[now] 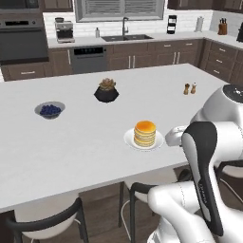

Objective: Take the strawberry from the fridge and place it on top of the pancake, located on the dining counter.

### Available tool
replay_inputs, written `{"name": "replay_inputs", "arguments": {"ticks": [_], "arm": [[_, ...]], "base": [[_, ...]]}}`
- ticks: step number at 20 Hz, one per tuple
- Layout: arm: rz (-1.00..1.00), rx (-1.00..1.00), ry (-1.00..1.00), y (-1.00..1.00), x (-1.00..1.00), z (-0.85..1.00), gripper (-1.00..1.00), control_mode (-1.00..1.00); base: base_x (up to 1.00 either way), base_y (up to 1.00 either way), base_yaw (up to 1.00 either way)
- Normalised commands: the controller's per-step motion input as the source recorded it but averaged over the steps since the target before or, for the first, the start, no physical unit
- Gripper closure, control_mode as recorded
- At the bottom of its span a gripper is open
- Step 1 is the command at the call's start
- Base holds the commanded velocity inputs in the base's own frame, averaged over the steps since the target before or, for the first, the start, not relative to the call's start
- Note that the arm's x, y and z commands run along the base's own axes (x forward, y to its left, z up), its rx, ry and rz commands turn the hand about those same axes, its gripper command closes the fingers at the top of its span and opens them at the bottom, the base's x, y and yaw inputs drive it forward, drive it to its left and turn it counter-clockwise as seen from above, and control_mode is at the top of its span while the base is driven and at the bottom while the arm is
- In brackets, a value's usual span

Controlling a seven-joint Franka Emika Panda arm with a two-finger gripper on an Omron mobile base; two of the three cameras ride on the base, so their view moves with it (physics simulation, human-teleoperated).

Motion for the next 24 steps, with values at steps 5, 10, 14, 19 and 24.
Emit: {"name": "replay_inputs", "arguments": {"ticks": [5,10,14,19,24], "arm": [[0.00,0.00,0.00,0.00,0.00,0.00,1.00,1.00],[0.00,-0.01,0.02,0.03,0.14,0.00,1.00,-1.00],[0.00,-0.06,0.08,0.18,0.84,0.07,1.00,-1.00],[0.00,-0.04,0.05,0.14,1.00,0.03,1.00,-1.00],[0.00,-0.02,0.04,-0.05,1.00,-0.13,1.00,-1.00]], "base": [[0.23,0.01,0.00],[0.23,0.01,0.00],[0.00,0.00,0.00],[0.00,0.00,0.00],[0.00,0.00,0.00]]}}
